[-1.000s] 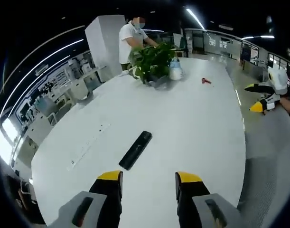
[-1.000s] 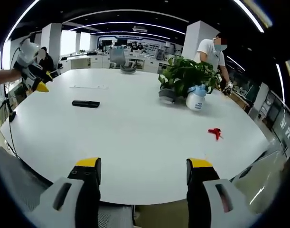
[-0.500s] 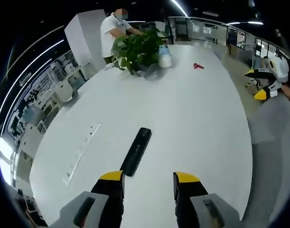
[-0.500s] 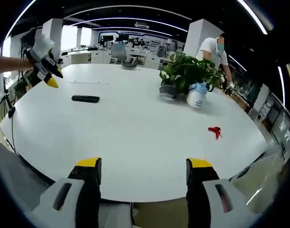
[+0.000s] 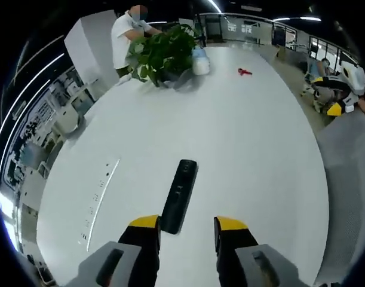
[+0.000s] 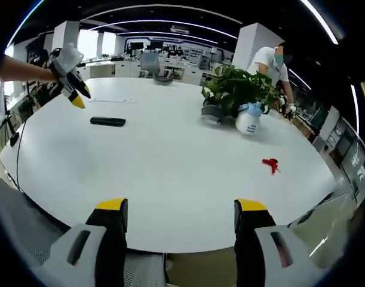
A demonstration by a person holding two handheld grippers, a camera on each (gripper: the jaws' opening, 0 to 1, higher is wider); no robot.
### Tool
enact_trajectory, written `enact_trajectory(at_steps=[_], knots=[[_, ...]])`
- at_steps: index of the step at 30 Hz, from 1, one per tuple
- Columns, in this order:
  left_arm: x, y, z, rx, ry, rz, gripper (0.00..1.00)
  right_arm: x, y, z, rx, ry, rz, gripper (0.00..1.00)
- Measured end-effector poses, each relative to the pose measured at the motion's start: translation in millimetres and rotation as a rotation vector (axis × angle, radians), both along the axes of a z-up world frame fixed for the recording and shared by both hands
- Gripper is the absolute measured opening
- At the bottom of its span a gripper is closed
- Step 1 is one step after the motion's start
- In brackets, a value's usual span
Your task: Press the specified remote control buttons in sequence, fully releasing each button before pressing the next.
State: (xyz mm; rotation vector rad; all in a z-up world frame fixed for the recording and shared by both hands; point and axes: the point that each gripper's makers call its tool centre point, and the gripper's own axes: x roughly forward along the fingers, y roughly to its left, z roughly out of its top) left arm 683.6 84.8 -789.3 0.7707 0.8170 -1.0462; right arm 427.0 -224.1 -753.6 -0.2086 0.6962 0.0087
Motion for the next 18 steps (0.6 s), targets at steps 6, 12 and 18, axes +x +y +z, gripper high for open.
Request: enact_trajectory(at_steps=[6, 12, 18], knots=[[14.7, 0.4, -17.0, 0.053, 0.03, -0.024, 0.31, 0.0, -1.1, 0.1, 0.003, -0.002, -0.006, 0.75], [18.8, -0.7, -38.2, 0.151, 0.057, -0.074, 0.31, -0.9, -1.1, -2.1, -0.009, 0.014, -0.001, 0.75], [12.3, -2.1, -50.1, 0.194, 0.095, -0.088, 0.31, -1.6, -1.9, -2.7, -0.012, 0.021, -0.002, 0.75]])
